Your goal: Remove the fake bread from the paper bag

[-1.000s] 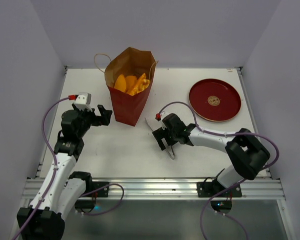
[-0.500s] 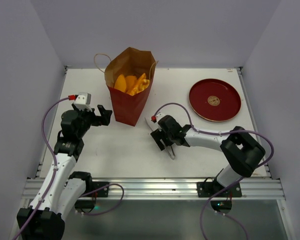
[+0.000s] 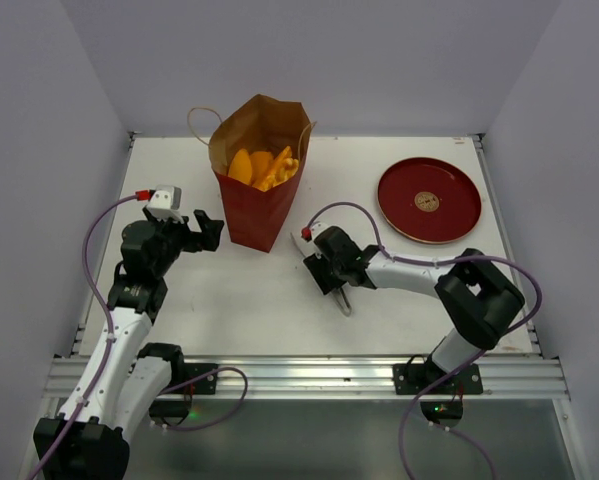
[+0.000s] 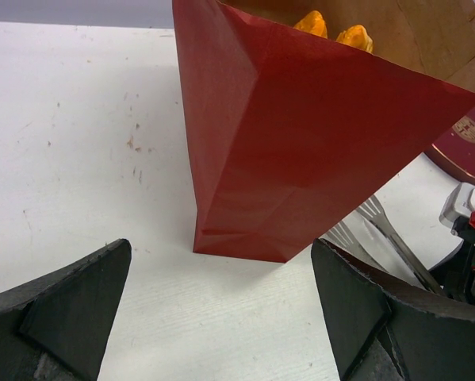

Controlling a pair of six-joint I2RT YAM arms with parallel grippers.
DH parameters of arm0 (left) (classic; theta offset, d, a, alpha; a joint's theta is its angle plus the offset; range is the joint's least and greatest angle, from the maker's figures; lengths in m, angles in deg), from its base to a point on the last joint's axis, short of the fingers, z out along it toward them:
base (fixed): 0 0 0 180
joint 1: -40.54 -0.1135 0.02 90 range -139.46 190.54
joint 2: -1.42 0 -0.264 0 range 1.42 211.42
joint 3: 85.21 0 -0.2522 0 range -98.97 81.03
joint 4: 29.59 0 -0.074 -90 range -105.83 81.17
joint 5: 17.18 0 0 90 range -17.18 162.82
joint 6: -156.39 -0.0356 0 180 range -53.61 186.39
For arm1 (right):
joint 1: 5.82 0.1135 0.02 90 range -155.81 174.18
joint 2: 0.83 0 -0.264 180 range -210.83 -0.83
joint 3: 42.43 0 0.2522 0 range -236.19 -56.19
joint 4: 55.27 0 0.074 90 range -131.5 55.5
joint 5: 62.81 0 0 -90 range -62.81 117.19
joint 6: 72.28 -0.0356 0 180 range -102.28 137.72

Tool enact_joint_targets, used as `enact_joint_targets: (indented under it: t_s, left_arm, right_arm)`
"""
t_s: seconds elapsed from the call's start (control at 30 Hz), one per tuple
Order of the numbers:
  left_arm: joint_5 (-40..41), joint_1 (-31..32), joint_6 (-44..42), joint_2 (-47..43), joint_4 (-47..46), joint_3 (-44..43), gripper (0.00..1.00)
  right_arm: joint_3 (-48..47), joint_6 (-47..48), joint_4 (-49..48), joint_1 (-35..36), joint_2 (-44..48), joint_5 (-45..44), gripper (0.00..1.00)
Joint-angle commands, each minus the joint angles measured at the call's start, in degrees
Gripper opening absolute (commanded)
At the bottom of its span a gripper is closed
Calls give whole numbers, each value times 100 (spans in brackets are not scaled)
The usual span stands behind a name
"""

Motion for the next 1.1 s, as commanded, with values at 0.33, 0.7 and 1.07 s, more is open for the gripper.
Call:
enact_joint_targets:
  t_s: [0.33,0.7,1.07]
  left_arm:
    - [-21,23,-159,-77,-207,-124,100]
    - [-21,23,-159,-147,-207,-124,100]
    - [-3,23,-1,-534,-268,-89,100]
  right_arm:
    - [-187,32,198,-593,199,261,34]
    - [-372,1376,812,-1999,1288,2375,0]
    - [-609,1843,1112,-3415,2449,3907,10]
